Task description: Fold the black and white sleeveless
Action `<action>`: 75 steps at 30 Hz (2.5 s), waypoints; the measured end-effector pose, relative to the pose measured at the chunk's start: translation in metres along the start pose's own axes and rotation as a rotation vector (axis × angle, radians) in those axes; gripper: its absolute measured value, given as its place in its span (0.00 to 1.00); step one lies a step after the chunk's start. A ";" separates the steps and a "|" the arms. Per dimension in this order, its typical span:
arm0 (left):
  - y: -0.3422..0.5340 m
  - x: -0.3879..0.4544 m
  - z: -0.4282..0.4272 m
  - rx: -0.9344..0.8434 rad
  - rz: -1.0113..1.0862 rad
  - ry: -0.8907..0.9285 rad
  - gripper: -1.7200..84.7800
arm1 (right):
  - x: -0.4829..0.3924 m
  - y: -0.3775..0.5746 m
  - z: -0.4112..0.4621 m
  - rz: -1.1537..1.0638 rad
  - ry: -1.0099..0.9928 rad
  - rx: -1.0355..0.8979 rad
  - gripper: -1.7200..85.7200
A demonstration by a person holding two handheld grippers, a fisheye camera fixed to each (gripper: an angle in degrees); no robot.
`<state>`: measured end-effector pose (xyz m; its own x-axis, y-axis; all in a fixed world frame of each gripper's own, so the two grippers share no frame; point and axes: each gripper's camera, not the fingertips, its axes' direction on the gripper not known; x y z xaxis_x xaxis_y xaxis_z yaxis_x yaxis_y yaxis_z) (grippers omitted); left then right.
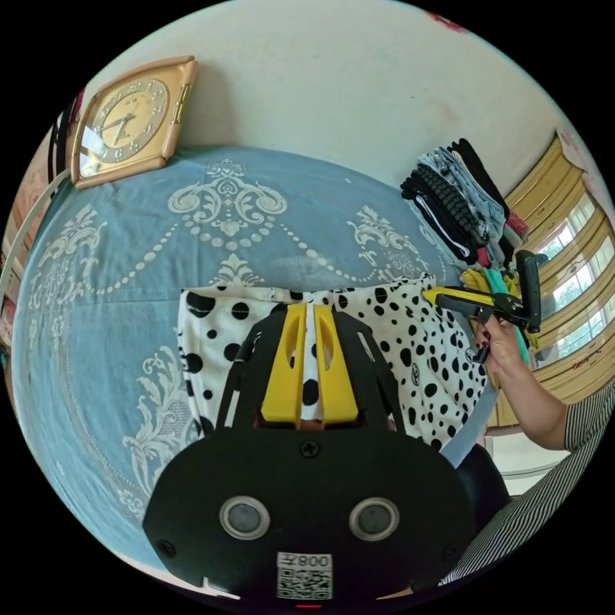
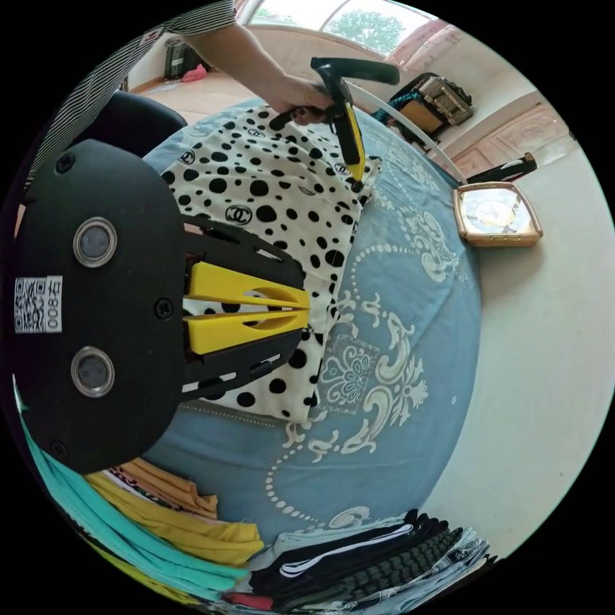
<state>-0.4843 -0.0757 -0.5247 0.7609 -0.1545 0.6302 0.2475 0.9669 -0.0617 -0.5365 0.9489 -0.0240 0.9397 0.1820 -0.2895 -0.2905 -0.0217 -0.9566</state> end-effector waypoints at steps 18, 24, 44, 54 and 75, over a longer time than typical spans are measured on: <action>0.011 -0.074 -0.016 -0.015 -0.108 -0.069 0.03 | 0.009 0.081 -0.016 -0.012 0.117 -0.008 0.02; 0.068 -0.092 -0.085 0.063 -0.131 0.033 0.05 | 0.043 0.123 -0.062 0.049 0.011 0.039 0.02; 0.267 -0.181 -0.100 -0.077 -0.474 0.239 0.09 | 0.191 0.378 -0.133 0.381 -0.311 -0.049 0.10; 0.286 -0.183 -0.092 -0.035 -0.426 0.232 0.04 | 0.238 0.406 -0.149 0.296 -0.353 -0.092 0.04; 0.329 0.039 0.083 -0.124 0.110 0.318 0.11 | 0.299 0.435 -0.145 0.354 -0.432 -0.120 0.03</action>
<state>-0.4225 0.2533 -0.4560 0.9309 -0.1253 0.3431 0.2097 0.9525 -0.2210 -0.3557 0.8514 -0.5314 0.6226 0.5279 -0.5777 -0.5278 -0.2617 -0.8080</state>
